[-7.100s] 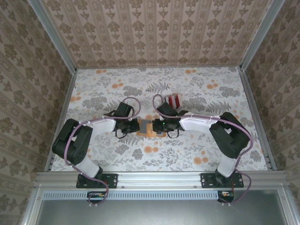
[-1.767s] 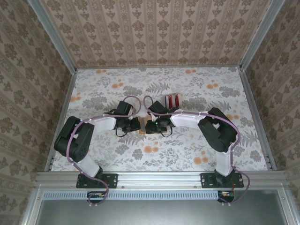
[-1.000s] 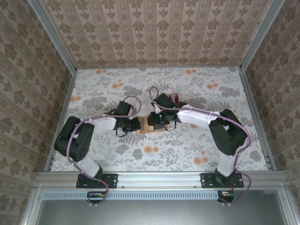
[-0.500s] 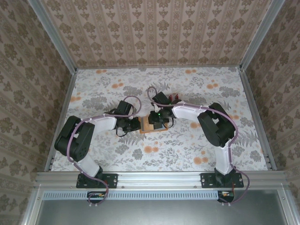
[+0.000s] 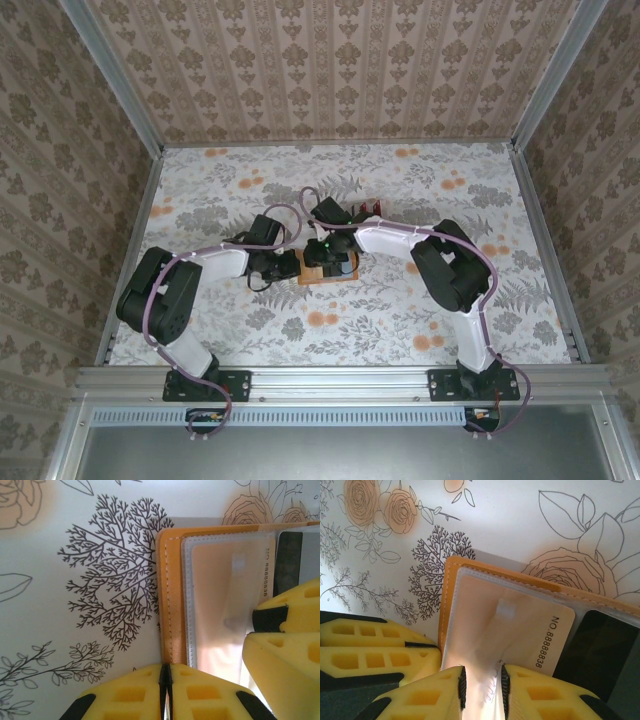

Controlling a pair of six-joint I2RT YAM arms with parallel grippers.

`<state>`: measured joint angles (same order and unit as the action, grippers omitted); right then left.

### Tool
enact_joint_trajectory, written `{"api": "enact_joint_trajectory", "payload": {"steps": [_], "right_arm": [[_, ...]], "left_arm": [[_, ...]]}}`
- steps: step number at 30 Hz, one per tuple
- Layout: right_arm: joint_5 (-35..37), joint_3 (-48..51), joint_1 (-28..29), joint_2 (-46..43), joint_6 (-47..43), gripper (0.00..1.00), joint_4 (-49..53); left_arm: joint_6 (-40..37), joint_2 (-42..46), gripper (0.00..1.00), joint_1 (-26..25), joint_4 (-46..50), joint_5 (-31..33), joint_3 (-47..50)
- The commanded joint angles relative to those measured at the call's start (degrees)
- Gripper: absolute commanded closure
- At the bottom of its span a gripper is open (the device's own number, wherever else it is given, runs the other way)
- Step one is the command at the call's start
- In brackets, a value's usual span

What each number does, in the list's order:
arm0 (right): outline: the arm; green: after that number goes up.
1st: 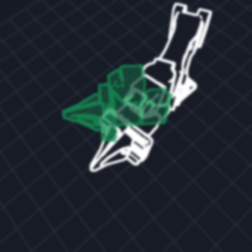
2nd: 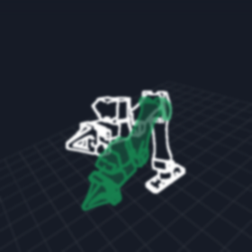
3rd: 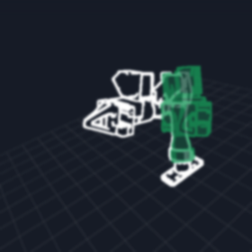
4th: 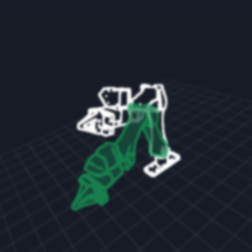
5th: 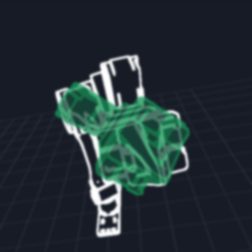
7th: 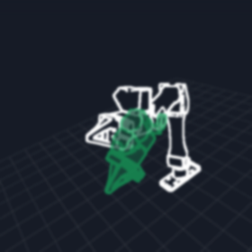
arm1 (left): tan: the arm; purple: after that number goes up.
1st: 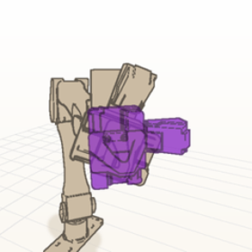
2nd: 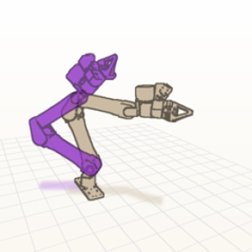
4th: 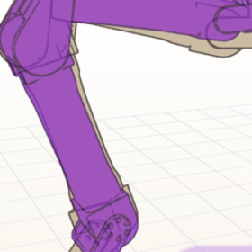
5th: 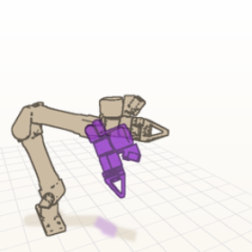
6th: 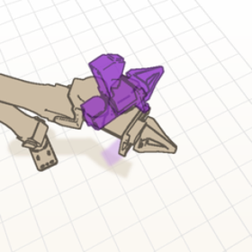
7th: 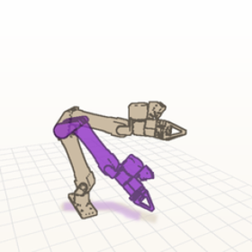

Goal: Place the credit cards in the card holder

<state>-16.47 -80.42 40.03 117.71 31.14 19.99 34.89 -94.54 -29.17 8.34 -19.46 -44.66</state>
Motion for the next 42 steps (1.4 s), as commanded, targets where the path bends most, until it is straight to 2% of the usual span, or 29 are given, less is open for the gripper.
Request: {"api": "enact_joint_trajectory", "payload": {"steps": [1,5,8,10,14,21,33,42], "right_arm": [[1.53,2.21,-0.58,-5.79,-1.88,0.72,2.85],[2.93,7.49,-2.74,-11.54,-1.77,0.72,3.17],[3.21,11.76,-4.69,-15.31,-1.23,0.69,2.81],[2.79,13.74,-5.71,-16.49,-0.95,0.68,2.74],[-1.45,17.6,-7.91,-16.55,1.22,0.66,-0.99],[-2.51,18.38,-8.87,-15.42,1.66,0.65,-2.61],[-2.52,17.75,-9.18,-11.82,0.77,0.65,-3.71],[-1.58,17.93,-9.62,-11.81,0.29,0.65,-3.5]], "left_arm": [[-0.77,-0.15,0.86,-0.23,4.96,4.57,1.76],[-1.32,3.24,0.8,0.25,7.57,5.59,1.1],[-1.24,5.1,0.71,0.26,8.7,5.79,0.0],[-0.81,5.79,0.69,0.19,8.46,5.45,-0.64],[-0.05,5.31,0.7,-1.11,7.83,3.85,-3.54],[0.08,0.64,0.82,-4.7,8.34,2.94,-10.01],[0.14,-8.46,0.85,-6.08,5.92,1.49,-15.04],[0.5,-11.26,0.86,-6.08,4.53,1.27,-13.56]]}}
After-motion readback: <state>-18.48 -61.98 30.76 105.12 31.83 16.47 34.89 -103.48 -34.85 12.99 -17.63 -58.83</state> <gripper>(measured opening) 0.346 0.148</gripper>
